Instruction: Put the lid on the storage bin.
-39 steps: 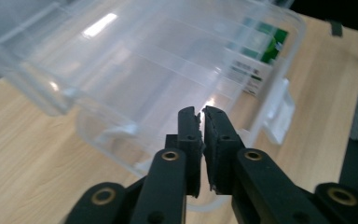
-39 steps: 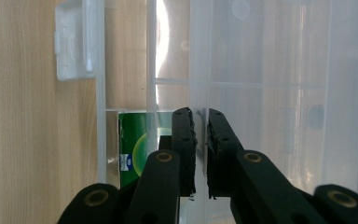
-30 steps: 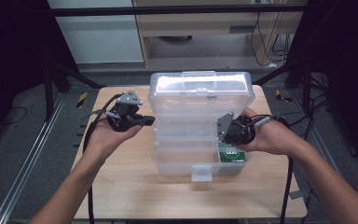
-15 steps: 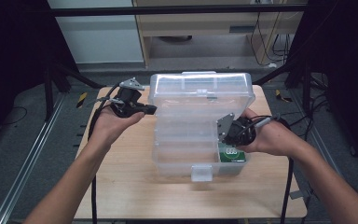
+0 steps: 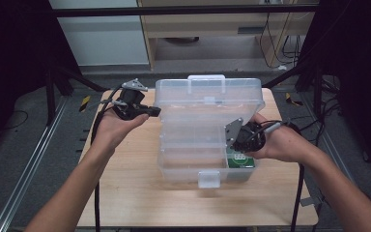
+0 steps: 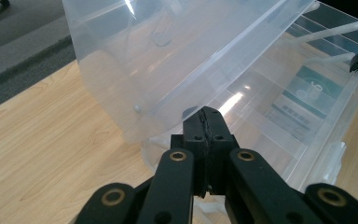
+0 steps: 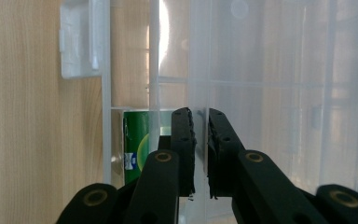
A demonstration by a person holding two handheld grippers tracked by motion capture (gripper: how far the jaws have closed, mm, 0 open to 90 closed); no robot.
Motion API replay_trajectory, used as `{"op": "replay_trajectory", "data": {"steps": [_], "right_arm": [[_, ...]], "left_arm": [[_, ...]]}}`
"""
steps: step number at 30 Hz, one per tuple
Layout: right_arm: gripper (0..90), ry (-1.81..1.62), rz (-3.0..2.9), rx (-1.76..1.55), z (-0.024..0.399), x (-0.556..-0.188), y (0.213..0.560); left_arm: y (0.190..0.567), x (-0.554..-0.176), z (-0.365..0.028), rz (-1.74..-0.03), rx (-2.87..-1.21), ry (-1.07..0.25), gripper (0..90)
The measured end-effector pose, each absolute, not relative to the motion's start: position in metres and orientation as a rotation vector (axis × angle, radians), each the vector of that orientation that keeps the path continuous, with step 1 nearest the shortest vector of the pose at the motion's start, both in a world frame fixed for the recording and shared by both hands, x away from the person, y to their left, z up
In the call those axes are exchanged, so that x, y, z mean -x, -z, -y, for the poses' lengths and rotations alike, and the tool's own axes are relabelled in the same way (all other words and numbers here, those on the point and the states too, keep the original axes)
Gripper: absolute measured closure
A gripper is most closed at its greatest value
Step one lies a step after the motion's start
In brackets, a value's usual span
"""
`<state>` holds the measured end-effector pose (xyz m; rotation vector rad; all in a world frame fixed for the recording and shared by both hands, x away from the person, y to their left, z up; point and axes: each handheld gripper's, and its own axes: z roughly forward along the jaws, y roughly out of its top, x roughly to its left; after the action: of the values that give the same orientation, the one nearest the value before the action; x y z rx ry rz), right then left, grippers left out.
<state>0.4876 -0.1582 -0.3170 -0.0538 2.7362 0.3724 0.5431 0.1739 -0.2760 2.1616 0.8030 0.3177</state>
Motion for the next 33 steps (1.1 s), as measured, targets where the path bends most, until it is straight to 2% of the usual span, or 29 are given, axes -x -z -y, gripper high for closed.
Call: {"op": "replay_trajectory", "data": {"steps": [7,13,28,33], "right_arm": [[77.1,-0.42,-2.725,0.03,0.162,-0.485,0.315],[66.6,-0.476,-2.688,-0.026,0.171,-0.48,0.313],[55.1,-0.568,-2.636,-0.151,0.197,-0.461,0.317],[47.9,-0.577,-2.624,-0.192,0.204,-0.456,0.321]], "left_arm": [[0.278,-0.539,-0.173,-0.791,-2.163,-0.308,89.6],[0.284,-0.532,-0.171,-0.776,-2.169,-0.292,89.8],[0.299,-0.513,-0.173,-0.742,-2.197,-0.272,89.8],[0.304,-0.507,-0.173,-0.734,-2.205,-0.267,89.8]]}}
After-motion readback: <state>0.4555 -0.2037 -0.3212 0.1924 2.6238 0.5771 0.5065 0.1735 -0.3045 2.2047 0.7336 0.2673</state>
